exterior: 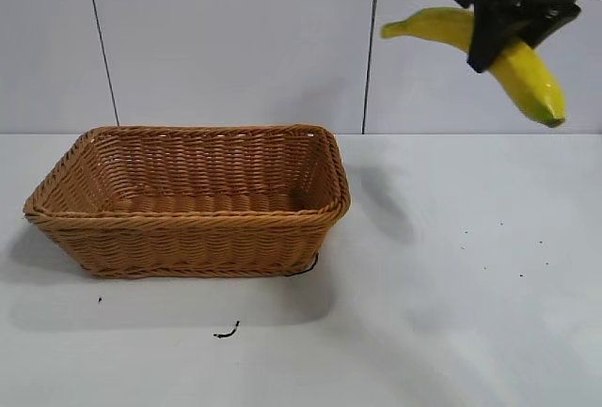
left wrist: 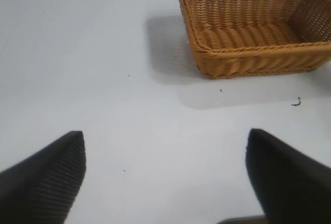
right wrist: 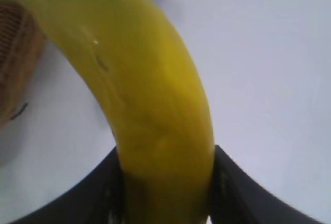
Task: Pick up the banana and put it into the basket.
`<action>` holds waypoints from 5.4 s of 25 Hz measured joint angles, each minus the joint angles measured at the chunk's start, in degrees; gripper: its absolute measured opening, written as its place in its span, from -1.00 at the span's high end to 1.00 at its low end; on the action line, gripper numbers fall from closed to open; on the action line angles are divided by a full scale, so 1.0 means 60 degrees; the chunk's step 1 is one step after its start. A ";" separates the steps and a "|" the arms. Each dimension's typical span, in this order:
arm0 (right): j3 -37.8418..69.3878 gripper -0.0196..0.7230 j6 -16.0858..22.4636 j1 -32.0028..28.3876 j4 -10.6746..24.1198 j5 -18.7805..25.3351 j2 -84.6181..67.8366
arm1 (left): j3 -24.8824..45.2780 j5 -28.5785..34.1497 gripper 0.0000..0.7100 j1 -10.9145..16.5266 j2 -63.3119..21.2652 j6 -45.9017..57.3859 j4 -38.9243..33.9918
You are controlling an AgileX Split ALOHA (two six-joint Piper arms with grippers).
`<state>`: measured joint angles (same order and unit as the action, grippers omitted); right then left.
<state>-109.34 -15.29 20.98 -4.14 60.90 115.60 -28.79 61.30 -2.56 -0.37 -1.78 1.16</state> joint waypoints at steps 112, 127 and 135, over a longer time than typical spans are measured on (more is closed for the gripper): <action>1.3269 -0.91 0.1873 -0.3689 0.0553 -0.0436 -1.2320 | 0.0000 0.0000 -0.79 0.0000 0.0000 0.0000 0.0000; 1.3471 -0.91 0.1835 -0.3689 0.0530 -0.0371 -1.8583 | 0.0000 0.0000 -0.79 0.0000 0.0000 0.0000 0.0000; 1.3471 -0.91 0.1835 -0.3689 0.0519 -0.0371 -1.9307 | 0.0000 0.0000 -0.79 0.0000 0.0000 0.0000 0.0000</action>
<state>-28.51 -4.28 -1.15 -1.03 58.67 -0.24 -28.79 61.30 -2.56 -0.37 -1.78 1.16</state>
